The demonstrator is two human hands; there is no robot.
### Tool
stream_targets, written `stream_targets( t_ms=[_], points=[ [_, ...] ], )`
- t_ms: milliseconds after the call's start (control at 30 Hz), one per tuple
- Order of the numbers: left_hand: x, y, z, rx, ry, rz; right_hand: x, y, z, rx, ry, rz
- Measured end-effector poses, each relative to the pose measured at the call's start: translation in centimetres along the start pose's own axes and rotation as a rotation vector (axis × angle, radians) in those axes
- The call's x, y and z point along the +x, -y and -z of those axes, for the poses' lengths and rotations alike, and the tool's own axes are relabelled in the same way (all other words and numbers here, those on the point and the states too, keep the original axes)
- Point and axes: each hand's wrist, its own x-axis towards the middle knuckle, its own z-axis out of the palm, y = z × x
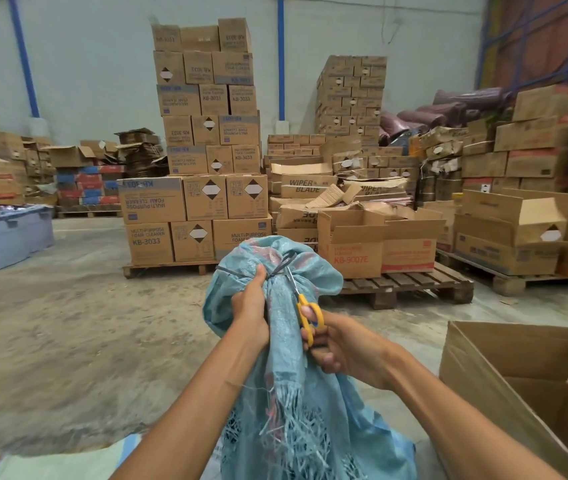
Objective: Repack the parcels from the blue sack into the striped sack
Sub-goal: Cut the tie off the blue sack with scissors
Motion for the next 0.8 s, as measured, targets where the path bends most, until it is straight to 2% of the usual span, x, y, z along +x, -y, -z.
stream_targets(
  t_ms=[167,567,700,800],
  points=[
    [-0.6,0.1,-0.5,0.038,-0.053,-0.053,-0.2,0.3,-0.3,-0.078,-0.065,0.058],
    [-1.6,-1.2,-0.1,0.106,0.021,-0.06,0.0,0.4,-0.6,-0.29,-0.216,0.127],
    [-2.1,-1.4,0.1,0.105,0.107,0.004,0.1,0.2,-0.5,-0.322,-0.239,0.136],
    [-3.0,-1.5,0.6,0.124,0.23,0.043,-0.2,0.3,-0.1,-0.246,-0.18,0.15]
  ],
)
